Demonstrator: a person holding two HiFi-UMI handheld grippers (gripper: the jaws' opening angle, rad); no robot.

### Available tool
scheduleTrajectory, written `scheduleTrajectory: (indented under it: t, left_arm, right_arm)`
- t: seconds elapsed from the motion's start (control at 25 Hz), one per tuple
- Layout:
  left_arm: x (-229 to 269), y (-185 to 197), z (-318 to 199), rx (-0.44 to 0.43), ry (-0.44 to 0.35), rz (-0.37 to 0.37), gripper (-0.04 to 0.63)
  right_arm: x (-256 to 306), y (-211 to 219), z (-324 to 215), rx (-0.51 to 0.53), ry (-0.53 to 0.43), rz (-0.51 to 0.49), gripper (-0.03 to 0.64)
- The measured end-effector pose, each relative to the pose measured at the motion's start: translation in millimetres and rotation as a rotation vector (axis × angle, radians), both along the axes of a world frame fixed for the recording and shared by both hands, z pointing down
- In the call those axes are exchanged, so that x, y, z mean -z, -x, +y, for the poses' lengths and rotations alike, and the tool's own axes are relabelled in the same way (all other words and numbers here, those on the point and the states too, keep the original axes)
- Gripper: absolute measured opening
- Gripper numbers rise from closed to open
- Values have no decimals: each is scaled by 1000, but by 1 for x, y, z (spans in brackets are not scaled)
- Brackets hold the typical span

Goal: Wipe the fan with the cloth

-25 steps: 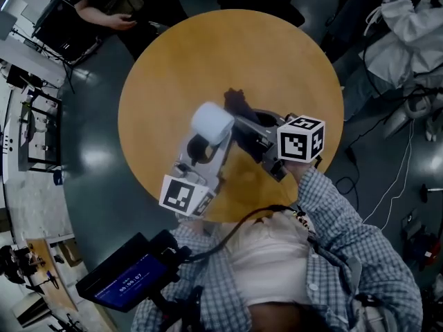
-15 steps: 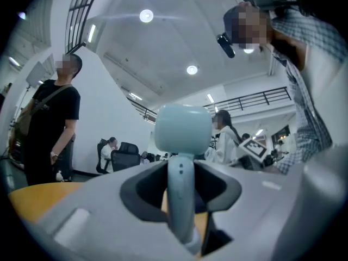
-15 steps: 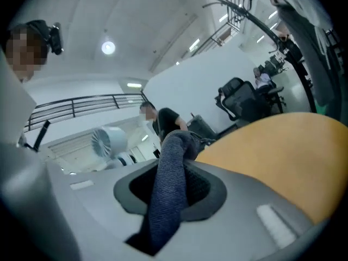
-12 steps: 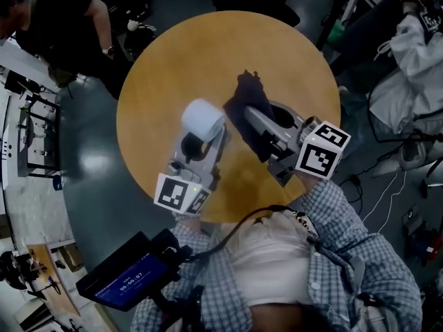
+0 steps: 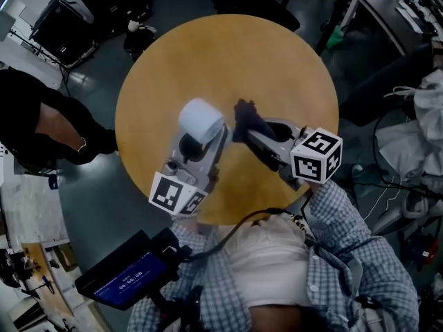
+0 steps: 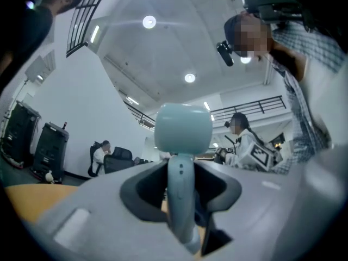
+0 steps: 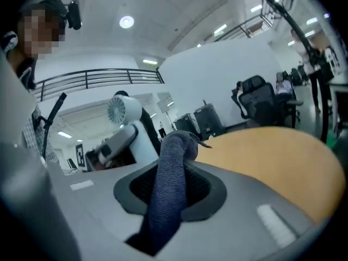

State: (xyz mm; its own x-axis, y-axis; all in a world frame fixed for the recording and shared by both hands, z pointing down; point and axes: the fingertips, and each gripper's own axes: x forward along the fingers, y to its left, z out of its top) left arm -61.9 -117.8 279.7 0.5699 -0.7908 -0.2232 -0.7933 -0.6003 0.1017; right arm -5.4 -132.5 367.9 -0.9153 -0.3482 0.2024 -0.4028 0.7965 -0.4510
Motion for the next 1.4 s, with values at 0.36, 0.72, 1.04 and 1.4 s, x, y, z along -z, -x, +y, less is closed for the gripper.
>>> scheduleTrajectory:
  t: [0.36,0.72,1.04,1.4]
  left_arm:
    - [-3,-19,9,-68,0,-35,138]
    - [-3,-15,20,-92,-24,-17,138]
    - [17,-7,15,-57,23,0,138]
    - [26,4,45,-94,94,-15,138]
  right_arm:
    - [208,59,-22,322,-325,-246,84]
    - [108,69,-40,279,-87,-125,85]
    - [42,36,-31,121,4,66,85]
    - [37,-6,11,18,100,162,86]
